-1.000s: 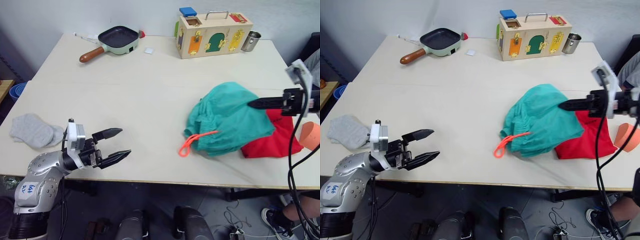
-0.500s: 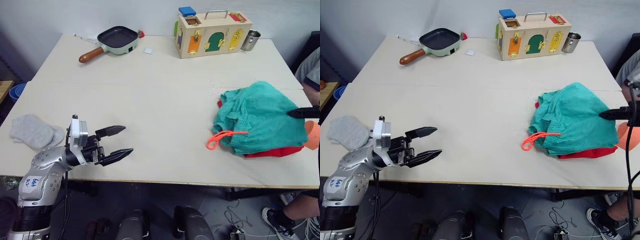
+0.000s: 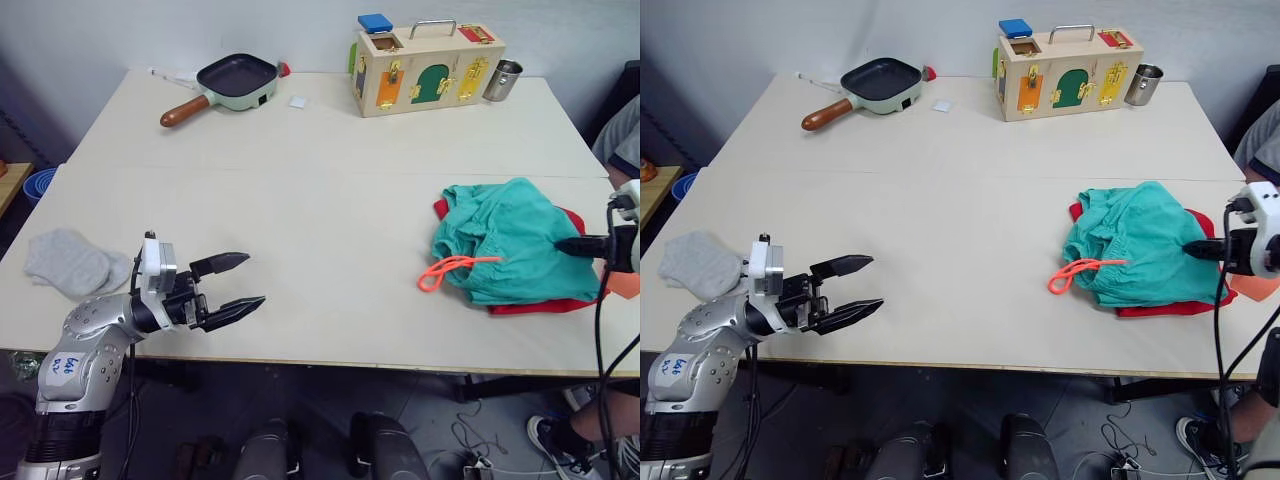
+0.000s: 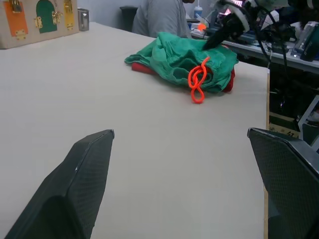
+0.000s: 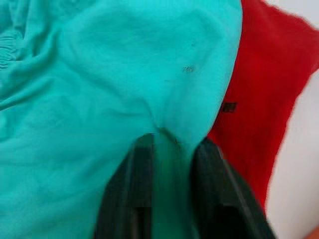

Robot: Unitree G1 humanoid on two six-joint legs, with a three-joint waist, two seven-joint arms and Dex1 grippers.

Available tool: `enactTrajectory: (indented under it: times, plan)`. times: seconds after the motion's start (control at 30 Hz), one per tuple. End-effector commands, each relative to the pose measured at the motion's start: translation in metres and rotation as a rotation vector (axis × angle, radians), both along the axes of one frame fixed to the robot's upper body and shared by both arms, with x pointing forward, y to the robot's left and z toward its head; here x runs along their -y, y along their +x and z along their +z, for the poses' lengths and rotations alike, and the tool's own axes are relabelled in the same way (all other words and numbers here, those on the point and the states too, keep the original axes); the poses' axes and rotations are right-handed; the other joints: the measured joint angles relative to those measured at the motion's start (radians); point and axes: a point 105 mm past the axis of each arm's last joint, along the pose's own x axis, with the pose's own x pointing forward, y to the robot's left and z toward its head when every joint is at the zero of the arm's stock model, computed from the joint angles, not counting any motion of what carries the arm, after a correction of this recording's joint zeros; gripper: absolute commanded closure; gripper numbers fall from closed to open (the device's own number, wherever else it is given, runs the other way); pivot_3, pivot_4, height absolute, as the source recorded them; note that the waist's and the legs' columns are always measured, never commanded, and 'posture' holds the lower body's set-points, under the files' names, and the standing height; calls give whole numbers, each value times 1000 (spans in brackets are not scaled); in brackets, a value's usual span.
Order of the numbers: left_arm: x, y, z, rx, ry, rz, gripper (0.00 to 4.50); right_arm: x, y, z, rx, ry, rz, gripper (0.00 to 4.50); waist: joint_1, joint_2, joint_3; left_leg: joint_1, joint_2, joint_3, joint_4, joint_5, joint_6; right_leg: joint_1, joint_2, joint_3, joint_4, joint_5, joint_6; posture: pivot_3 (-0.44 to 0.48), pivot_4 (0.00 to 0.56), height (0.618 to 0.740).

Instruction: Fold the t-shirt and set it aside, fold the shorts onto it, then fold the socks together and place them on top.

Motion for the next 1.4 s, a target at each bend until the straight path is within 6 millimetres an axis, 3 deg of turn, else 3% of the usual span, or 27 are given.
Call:
enactTrajectory:
  times: [0.03,0.13,0.2,0.3,0.43,0.53,0.6,0.77,0.93,1.03,1.2,1.4]
  plan:
    - [-11,-2,5,33,32,17,0,12,-7,43,210,-189,74,2106,0,0,0,0,0,0,0,0,0,0,0,0,0,0,0,0,150,740]
    - [-20,-5,7,15,37,35,0,-24,-7,64,431,-150,335,1102,-4,0,0,1,0,0,0,0,0,1,1,0,-1,0,0,0,150,740]
    - [-26,-7,11,13,32,58,0,-55,-6,62,556,-122,492,1102,-12,-1,0,3,2,2,0,0,-1,2,3,2,0,0,1,0,150,740]
    - [-35,-11,14,9,41,111,0,-103,-11,39,617,-175,727,1102,-15,-3,0,8,4,3,-1,0,-3,5,4,3,2,0,1,0,150,740]
    - [-58,-14,9,35,61,273,0,-163,-22,21,638,24,873,926,-8,-2,0,10,4,3,-1,1,-3,4,2,5,6,0,0,0,150,740]
    - [-102,-27,-1,41,64,534,0,-211,-37,-2,675,153,993,191,-4,-4,-1,10,3,3,-1,0,-2,4,1,5,6,0,0,0,150,740]
    - [-132,-43,-6,19,43,726,0,-232,-47,-11,742,196,1049,88,-4,-7,-2,12,4,2,-2,-2,-3,5,0,5,5,0,0,0,150,740]
    - [-201,-104,-11,-70,-9,1259,0,-257,-69,-23,877,169,1226,88,-1,-10,-1,12,2,2,-3,-5,1,6,-2,5,4,0,0,0,150,740]
    - [-225,-164,-39,-306,-21,1483,0,-266,-78,-30,803,277,1264,88,1,-14,-3,17,1,-3,-2,-11,-4,15,-3,2,-1,-1,-1,0,150,740]
    - [-229,-180,-49,-426,-126,1531,0,-267,-80,-34,770,302,1248,88,3,-14,-4,17,1,-6,-3,-13,-3,16,-3,1,-3,-2,-3,0,150,740]
    - [-219,-149,-25,-395,-265,1437,0,-270,-86,-39,768,295,1258,88,3,-15,-4,17,1,-7,-3,-15,-2,16,-4,1,-3,-3,-5,0,150,740]
    - [-216,-95,-10,-584,-433,1392,0,-276,-91,-34,790,281,1282,88,-4,-14,-4,17,1,-9,-3,-12,-7,17,-3,1,-2,-3,-5,0,150,740]
